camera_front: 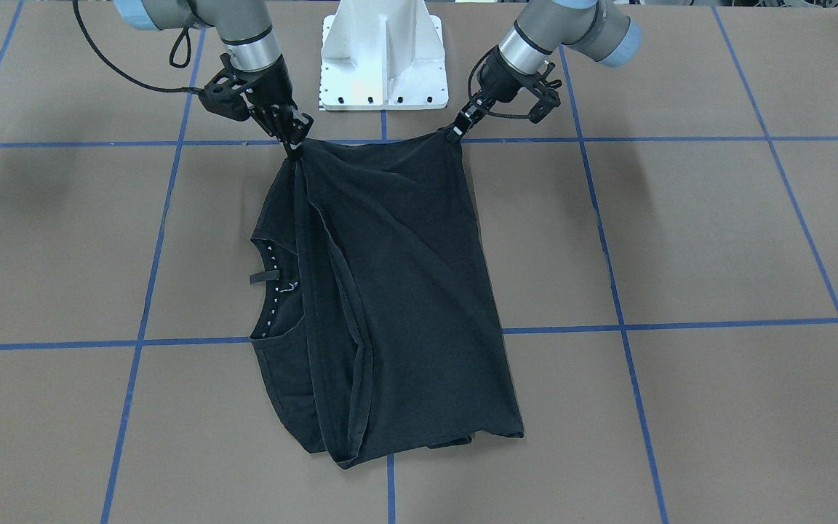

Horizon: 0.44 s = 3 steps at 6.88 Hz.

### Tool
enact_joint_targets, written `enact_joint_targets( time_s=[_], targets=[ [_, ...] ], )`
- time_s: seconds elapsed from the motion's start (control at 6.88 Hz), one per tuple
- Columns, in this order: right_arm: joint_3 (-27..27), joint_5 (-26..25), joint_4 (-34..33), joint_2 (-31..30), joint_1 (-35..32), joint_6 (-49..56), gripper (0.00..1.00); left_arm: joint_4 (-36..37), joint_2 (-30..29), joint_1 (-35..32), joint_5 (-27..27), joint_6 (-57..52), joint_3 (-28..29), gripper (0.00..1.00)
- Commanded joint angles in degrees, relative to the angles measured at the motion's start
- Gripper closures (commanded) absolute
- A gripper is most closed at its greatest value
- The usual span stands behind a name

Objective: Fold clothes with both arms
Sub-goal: 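Lift the near edge with both grippers and fold it toward the collar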

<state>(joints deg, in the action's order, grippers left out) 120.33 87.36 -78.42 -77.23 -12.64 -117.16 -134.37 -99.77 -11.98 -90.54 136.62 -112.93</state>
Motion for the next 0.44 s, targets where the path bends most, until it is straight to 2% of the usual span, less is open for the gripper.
enact_joint_targets(
  time_s=[0.0, 0.29],
  targets=[
    [4.9, 5.3, 0.0, -2.9, 0.5, -2.1, 1.00, 0.2, 1.4, 1.7, -0.2, 3.9, -4.1, 1.00],
    [10.1, 10.0, 0.0, -5.1, 0.3, -2.9, 1.00, 1.2, 4.8, 1.8, -0.2, 3.9, -11.1, 1.00]
  ],
)
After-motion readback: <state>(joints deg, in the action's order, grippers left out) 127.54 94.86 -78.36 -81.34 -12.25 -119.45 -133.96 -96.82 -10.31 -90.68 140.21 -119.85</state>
